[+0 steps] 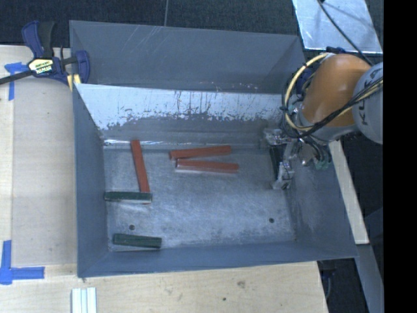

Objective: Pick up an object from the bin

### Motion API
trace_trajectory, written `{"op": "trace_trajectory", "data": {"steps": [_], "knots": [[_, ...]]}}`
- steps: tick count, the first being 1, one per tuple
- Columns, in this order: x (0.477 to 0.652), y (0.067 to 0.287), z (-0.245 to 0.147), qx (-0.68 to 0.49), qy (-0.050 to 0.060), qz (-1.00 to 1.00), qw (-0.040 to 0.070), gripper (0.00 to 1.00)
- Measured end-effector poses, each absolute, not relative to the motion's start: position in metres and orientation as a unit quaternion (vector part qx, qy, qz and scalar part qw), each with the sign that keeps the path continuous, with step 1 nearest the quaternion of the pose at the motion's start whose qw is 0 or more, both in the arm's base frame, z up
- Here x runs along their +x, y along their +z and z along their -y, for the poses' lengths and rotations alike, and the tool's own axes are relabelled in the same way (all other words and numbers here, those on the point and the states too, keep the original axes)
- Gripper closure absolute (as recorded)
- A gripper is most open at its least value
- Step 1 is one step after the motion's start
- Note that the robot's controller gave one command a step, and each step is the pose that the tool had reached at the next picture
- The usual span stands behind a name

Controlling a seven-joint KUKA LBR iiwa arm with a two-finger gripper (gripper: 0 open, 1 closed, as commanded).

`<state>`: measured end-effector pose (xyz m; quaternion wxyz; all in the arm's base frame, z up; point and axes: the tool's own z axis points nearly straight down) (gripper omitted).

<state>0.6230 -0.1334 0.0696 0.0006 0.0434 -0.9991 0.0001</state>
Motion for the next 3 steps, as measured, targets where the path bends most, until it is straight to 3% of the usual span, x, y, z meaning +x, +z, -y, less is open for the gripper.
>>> {"op": "trace_trajectory", "data": {"steps": [1,2,3], "knots": [[0.604,0.07,0.071,0.116,-0.001,0.993,-0.001,0.0],[0.613,0.071,-0.004,0.146,-0.001,0.989,-0.003,0.0],[0.613,0.071,0.001,0.143,0.0,0.99,-0.004,1.0]]}}
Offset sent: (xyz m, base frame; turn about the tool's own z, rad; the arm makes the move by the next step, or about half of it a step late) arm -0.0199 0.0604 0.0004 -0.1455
